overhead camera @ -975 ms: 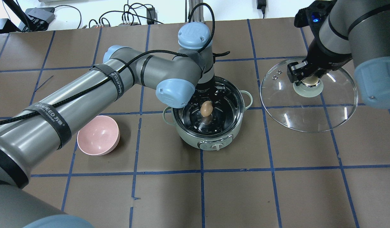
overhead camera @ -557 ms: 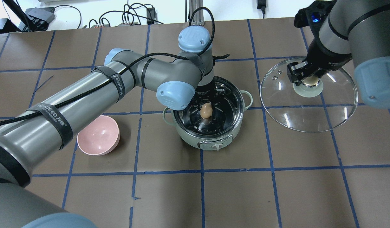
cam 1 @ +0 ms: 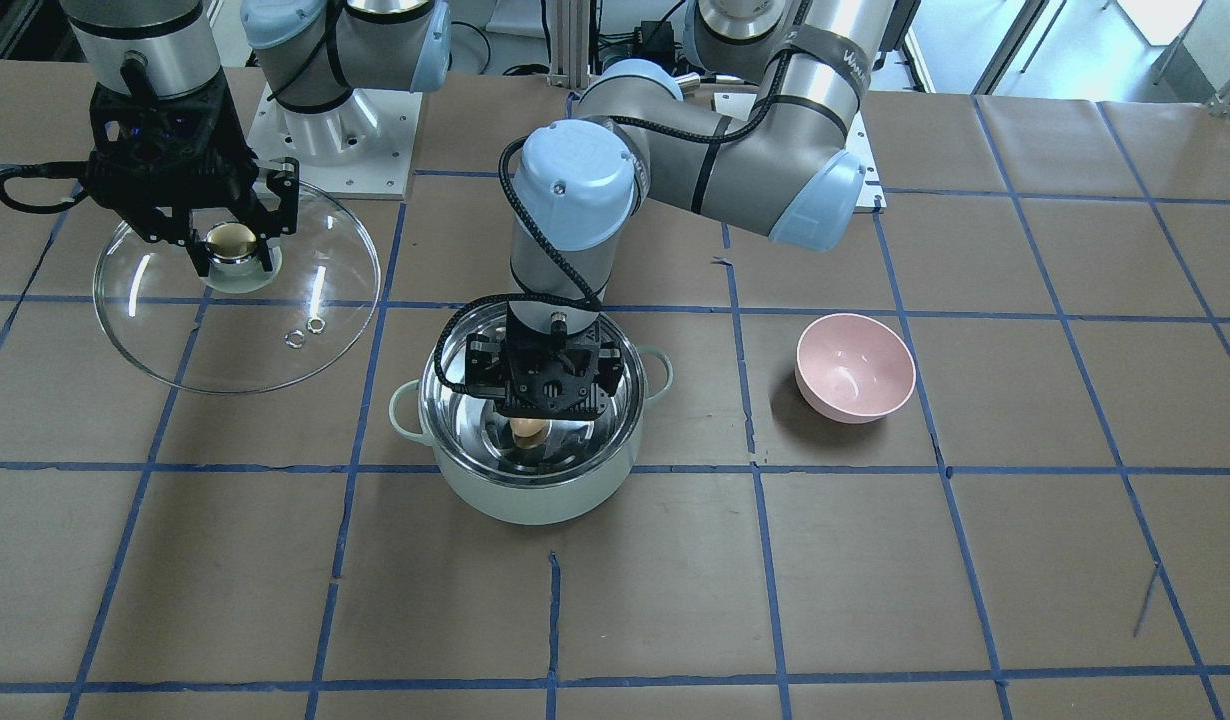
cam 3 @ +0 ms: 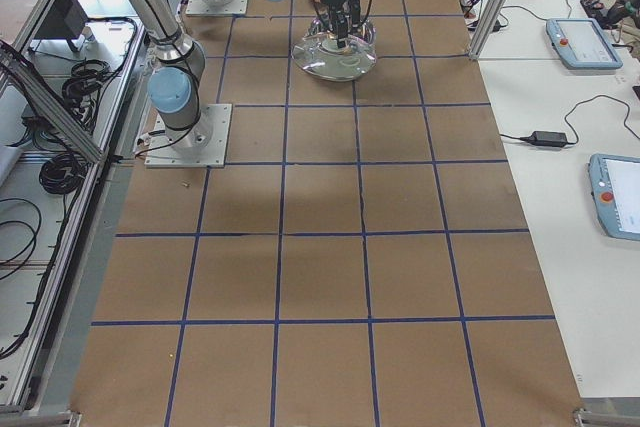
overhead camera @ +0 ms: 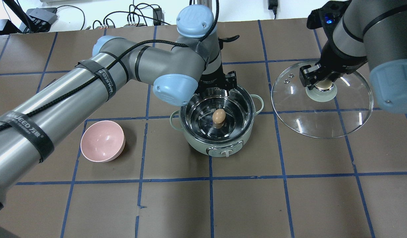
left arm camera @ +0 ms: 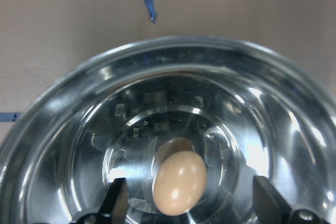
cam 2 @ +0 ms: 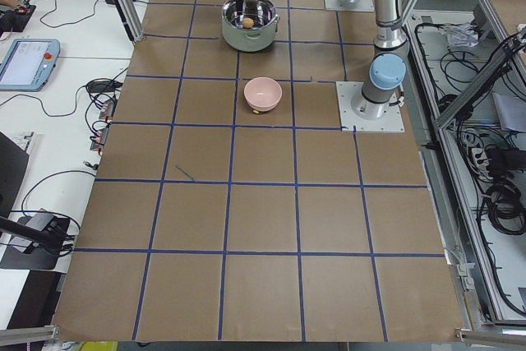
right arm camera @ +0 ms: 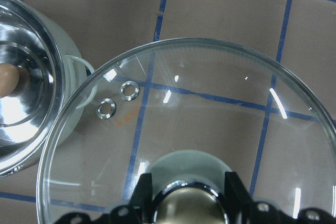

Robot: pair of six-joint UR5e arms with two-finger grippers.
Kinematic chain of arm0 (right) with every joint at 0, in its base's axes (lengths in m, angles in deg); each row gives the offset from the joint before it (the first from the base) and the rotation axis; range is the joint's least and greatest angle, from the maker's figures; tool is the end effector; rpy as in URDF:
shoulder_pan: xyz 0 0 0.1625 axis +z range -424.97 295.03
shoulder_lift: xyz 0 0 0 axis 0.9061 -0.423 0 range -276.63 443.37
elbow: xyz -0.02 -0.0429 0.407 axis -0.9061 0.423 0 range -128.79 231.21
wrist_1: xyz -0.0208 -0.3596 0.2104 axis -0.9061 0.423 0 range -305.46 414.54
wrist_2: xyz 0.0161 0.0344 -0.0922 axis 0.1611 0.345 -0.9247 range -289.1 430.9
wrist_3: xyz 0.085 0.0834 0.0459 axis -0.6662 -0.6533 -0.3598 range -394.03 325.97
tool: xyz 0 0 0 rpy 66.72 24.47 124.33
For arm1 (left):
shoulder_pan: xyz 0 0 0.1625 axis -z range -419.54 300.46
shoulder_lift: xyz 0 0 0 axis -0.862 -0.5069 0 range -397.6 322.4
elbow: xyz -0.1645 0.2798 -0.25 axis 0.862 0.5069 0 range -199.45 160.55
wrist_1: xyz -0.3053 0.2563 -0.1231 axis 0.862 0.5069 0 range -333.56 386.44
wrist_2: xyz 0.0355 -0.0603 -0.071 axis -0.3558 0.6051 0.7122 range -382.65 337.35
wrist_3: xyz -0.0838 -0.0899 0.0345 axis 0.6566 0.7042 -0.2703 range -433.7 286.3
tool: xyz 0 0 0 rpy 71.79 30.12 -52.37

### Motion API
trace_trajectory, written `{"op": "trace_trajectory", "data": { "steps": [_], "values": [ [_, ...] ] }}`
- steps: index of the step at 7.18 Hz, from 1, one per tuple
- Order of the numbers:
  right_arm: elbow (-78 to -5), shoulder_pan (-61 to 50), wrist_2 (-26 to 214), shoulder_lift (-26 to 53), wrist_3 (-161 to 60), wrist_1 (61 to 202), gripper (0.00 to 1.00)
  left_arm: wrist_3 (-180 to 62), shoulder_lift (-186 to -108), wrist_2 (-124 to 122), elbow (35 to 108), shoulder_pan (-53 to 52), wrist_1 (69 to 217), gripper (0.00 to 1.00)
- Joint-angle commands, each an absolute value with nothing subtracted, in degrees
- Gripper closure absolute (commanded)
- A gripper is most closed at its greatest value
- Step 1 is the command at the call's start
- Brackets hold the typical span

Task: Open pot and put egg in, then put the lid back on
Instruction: 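Raise the left gripper out of the pot and withdraw it, then carry the glass lid over the pot and lower it on with the right gripper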

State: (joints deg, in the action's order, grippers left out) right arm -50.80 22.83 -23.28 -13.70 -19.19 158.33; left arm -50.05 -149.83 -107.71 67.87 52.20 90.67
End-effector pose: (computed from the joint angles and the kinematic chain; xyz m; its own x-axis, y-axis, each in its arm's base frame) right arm 0.1062 -0.4660 0.4246 -0.9726 -0.2052 0.1089 -0.2186 0.9671 -0.1304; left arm -0.3711 -0.5414 0.2938 -0.9923 -0.0245 0.1217 -0.0326 0.9974 -0.0648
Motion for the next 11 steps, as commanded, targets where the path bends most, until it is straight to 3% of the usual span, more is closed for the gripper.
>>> {"op": "trace_trajectory", "data": {
  "steps": [1,4,6,7,11],
  "values": [
    [-51.3,23.7,-22.9,-13.3,-20.1,158.6,0.76,-53.3,-142.6,-107.7,67.6,45.8,97.9,0.06],
    [-50.8,26.4,-16.6,-8.7,-28.0,164.4,0.78,-64.8,-132.6,-107.6,68.5,33.9,112.7,0.01],
    [-46.0,35.2,-17.0,-2.5,-39.1,168.1,0.78,-65.7,-128.7,-114.9,69.2,33.3,114.2,0.00],
    [-43.0,38.5,-17.1,0.6,-43.6,168.1,0.78,-66.0,-128.3,-114.4,69.8,33.8,114.9,0.00],
    [-42.7,42.2,-16.6,3.8,-50.0,170.4,0.78,-70.1,-127.7,-109.7,69.9,33.4,114.2,0.00]
  ]
}}
